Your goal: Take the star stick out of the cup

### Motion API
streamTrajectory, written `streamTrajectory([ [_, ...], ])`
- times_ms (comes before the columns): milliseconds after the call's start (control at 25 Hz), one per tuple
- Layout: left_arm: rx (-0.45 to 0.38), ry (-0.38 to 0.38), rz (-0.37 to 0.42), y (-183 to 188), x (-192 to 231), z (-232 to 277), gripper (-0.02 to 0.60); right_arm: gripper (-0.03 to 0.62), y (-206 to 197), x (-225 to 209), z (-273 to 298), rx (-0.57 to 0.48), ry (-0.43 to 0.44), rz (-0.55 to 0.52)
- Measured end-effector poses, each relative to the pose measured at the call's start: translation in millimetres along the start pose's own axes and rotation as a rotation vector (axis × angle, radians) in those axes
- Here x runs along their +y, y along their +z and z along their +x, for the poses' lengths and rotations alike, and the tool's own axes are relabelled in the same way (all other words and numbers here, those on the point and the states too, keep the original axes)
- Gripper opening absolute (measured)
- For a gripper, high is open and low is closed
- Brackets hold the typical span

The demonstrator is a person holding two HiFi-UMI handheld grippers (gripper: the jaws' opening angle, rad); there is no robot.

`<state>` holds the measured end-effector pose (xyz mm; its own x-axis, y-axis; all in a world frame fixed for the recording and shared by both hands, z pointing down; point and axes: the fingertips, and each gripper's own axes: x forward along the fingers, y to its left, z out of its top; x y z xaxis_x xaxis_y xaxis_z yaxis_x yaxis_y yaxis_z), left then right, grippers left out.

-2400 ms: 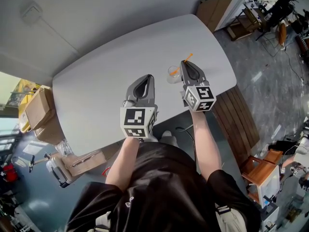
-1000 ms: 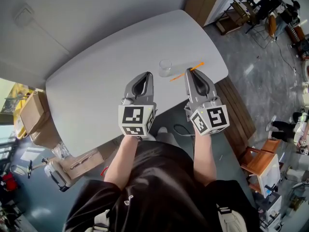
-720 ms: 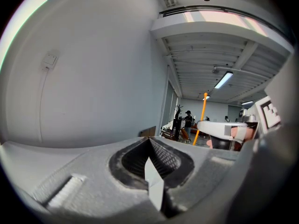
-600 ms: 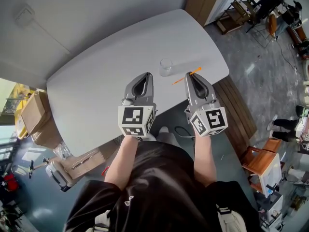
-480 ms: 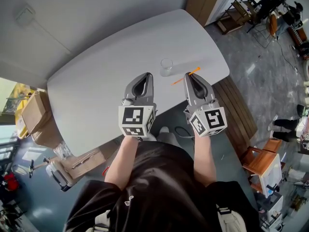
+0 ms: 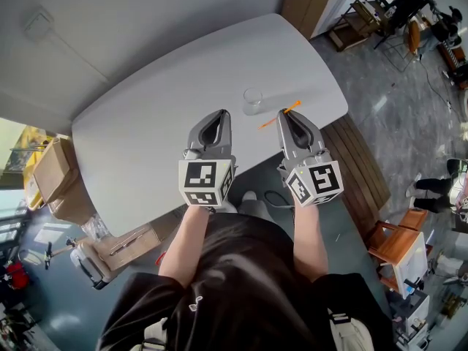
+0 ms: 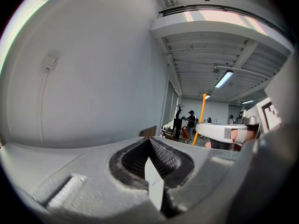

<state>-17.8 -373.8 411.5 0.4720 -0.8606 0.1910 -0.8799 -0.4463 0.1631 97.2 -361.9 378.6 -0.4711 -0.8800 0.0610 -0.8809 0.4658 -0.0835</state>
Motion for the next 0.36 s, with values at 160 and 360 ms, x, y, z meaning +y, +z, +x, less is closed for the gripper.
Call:
streamTrajectory([
  [160, 0.002, 0.007, 0.015, -0.2, 1.9, 0.5, 0.0, 0.02, -0.4, 1.2, 2.0, 0.002, 0.004, -0.002],
  [360, -0.002, -0.003, 0.011, 3.0, -2.0, 3.2, 0.0, 0.02, 2.4, 0.0, 2.1, 0.004, 0.006, -0.008],
])
